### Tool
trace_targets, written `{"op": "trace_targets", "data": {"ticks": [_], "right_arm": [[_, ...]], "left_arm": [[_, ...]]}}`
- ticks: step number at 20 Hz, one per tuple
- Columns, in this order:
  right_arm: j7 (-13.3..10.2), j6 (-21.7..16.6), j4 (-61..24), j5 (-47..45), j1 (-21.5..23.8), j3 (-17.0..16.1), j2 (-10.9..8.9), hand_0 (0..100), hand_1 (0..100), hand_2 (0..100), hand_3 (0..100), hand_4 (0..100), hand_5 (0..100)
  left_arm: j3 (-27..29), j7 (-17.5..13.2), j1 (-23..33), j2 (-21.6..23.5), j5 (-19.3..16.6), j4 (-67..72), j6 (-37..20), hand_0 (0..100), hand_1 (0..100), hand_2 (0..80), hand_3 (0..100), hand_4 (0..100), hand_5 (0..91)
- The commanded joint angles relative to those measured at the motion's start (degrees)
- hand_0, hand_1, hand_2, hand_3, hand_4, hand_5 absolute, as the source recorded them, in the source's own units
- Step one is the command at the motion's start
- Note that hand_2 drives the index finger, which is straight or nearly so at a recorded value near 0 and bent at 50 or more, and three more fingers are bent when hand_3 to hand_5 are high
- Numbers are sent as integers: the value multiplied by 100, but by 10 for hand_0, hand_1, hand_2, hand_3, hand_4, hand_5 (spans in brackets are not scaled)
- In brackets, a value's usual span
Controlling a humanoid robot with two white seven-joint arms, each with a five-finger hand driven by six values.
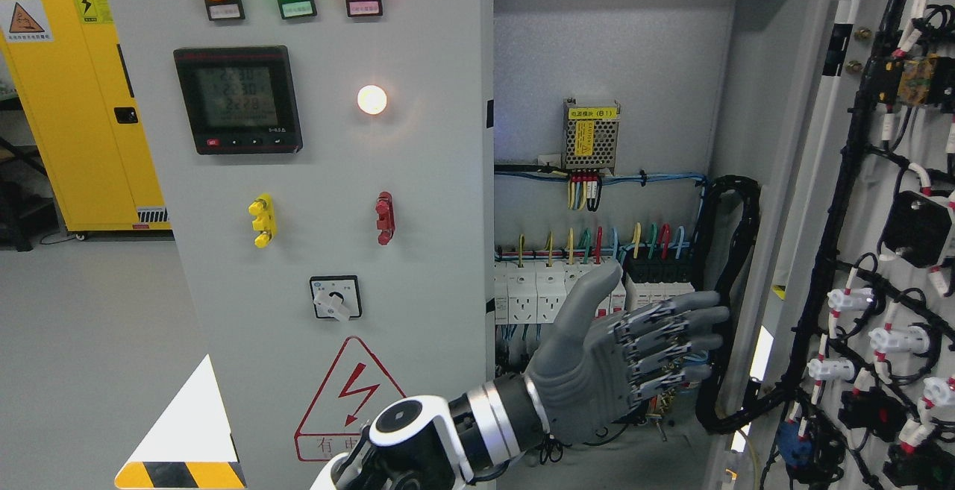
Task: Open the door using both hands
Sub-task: 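Withdraw the left hand down away from the opened door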
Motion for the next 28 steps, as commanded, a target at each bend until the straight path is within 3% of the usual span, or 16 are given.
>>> {"op": "trace_targets", "data": {"ticks": [1,3,4,9,12,16,22,24,28], "right_arm": [[-1,4,0,0,-1,1,-185,201,123,0,0,0,0],[-1,4,0,0,-1,1,-193,201,123,0,0,0,0],[-1,4,0,0,-1,1,-193,201,123,0,0,0,0],[-1,4,-9,0,-1,1,-185,202,123,0,0,0,0],[-1,4,-9,17,-1,1,-167,202,123,0,0,0,0],[-1,4,-18,0,-1,10,-184,202,122,0,0,0,0],[-1,4,-18,0,8,18,-176,202,122,0,0,0,0],[-1,4,-27,0,8,10,-167,202,122,0,0,0,0],[-1,4,-18,0,8,-8,-176,202,122,0,0,0,0]], "left_arm": [[104,11,2263,1257,-1395,-248,-1652,0,0,0,0,0,0],[77,11,2871,1478,-1951,94,-2567,0,0,0,0,0,0],[77,11,3126,1540,-2049,331,-2911,0,0,0,0,0,0],[313,20,3813,1505,-2059,1947,-3836,0,0,0,0,0,0],[471,20,3858,1172,-2059,3430,-3864,0,0,0,0,0,0],[1401,11,3604,452,-2076,5795,-3864,0,0,0,0,0,0],[1553,3,3366,275,-2093,7924,-3785,0,0,0,0,0,0],[1544,3,3348,283,-2102,8356,-3549,0,0,0,0,0,0],[1544,64,3322,336,-2102,8805,-2503,0,0,0,0,0,0]]}}
